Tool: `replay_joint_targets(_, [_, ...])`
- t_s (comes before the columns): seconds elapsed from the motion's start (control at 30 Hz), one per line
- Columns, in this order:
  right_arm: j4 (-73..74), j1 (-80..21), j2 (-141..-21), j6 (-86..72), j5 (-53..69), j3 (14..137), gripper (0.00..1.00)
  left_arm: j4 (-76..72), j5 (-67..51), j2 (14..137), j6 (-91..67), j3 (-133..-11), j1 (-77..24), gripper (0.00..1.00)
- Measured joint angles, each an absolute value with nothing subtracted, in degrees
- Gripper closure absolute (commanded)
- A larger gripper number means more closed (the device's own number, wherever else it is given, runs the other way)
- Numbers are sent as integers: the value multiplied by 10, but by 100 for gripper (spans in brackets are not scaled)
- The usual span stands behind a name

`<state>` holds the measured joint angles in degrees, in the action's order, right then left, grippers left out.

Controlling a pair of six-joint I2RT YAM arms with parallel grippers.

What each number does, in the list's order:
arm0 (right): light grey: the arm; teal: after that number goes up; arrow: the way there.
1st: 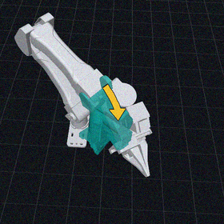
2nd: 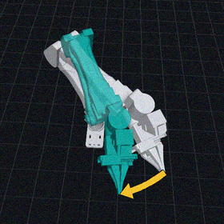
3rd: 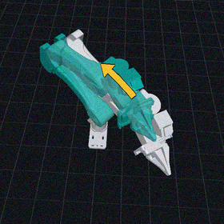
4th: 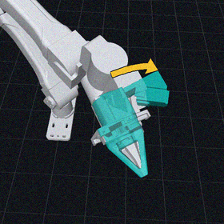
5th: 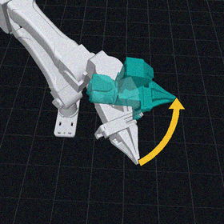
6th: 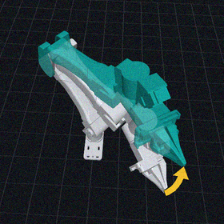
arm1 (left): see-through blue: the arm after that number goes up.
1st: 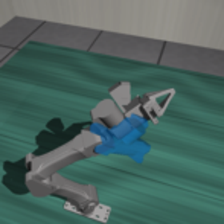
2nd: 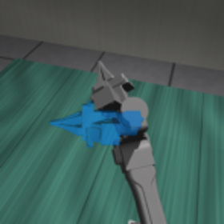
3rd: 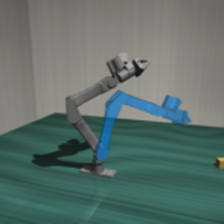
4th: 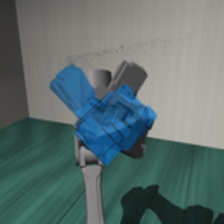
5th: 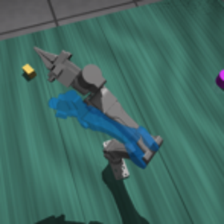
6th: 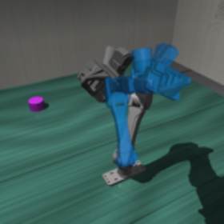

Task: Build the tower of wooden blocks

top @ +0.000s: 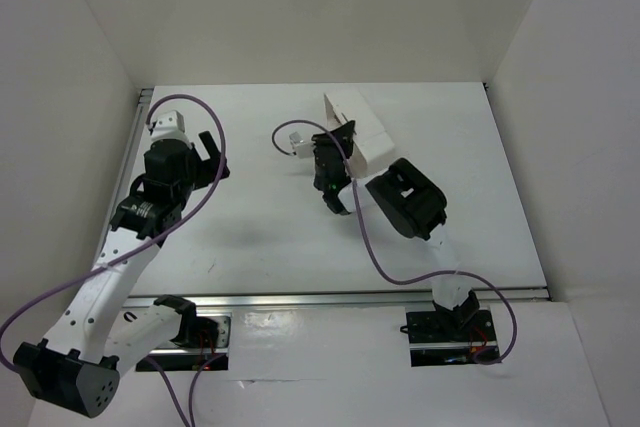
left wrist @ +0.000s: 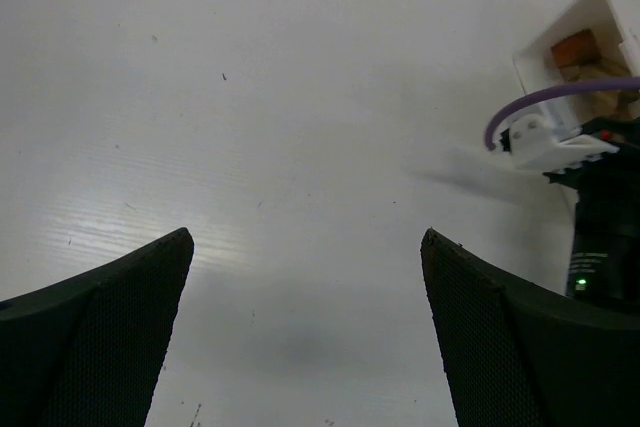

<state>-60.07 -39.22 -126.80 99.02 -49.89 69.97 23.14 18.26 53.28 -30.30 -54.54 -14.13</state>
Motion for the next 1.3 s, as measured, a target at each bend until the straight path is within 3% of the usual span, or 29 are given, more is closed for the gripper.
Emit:
replay_joint_targets(0.27, [-696,-425,-1304,1100,-505,686,100,238,181,519,-303,-545,-141,0])
replay_joint_targets(0.67, [-722,-506,-1320,1112,-544,679,100,238,169,510,-303,-544,-141,0])
replay_joint_targets(0.83, [-670,-521,-1320,1056,-566,696,100,238,161,505,-303,-544,-141,0])
replay_joint_targets(1.3, [-346,-555,-1371,836,-649,889,100,227,135,489,-304,-540,-141,0])
